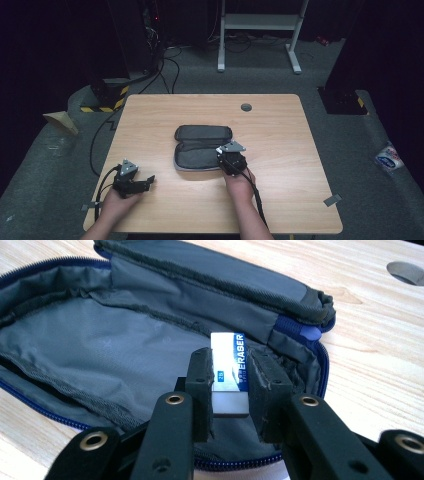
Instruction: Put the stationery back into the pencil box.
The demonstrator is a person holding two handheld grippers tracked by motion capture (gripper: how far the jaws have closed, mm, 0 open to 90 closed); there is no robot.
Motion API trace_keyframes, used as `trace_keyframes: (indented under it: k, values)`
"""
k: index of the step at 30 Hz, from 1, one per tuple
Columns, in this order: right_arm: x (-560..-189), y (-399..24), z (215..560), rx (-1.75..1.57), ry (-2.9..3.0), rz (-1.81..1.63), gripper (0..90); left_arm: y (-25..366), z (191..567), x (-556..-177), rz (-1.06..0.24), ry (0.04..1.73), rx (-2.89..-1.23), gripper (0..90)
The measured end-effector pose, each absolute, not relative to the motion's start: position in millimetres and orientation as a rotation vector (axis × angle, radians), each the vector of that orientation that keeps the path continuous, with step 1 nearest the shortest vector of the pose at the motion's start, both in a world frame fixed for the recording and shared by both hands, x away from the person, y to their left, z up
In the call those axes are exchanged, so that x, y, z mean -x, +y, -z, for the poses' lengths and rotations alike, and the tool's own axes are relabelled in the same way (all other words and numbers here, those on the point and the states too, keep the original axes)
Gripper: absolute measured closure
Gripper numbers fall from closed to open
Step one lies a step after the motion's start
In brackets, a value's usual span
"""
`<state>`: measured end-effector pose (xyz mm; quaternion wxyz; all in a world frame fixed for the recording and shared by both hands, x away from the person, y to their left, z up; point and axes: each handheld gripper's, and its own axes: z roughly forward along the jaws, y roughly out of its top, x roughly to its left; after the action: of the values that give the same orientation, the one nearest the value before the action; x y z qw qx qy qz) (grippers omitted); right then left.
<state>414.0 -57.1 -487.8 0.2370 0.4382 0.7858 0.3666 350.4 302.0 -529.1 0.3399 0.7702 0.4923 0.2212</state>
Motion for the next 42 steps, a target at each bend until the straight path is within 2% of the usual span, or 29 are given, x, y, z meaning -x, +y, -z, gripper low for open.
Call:
trace_keyframes:
  k: [8, 11, 28, 31, 42]
  values:
    - [-413, -61, 493, -1.210, 2.156, -0.986, 71.8, 302, 529, -351, -0.574, 1.279, -2.006, 20.5]
    - [-412, -61, 492, -1.220, 2.145, -1.002, 67.4, 302, 529, -350, -0.575, 1.280, -2.005, 20.5]
    - [-413, -60, 483, -1.210, 2.145, -1.032, 64.4, 302, 529, -350, -0.576, 1.278, -2.008, 20.5]
    - [-412, -61, 482, -1.210, 2.139, -1.035, 61.5, 302, 529, -350, -0.575, 1.279, -2.007, 20.5]
    - [-410, -74, 479, -1.226, 2.096, -1.066, 41.8, 302, 529, -349, -0.570, 1.274, -2.008, 20.4]
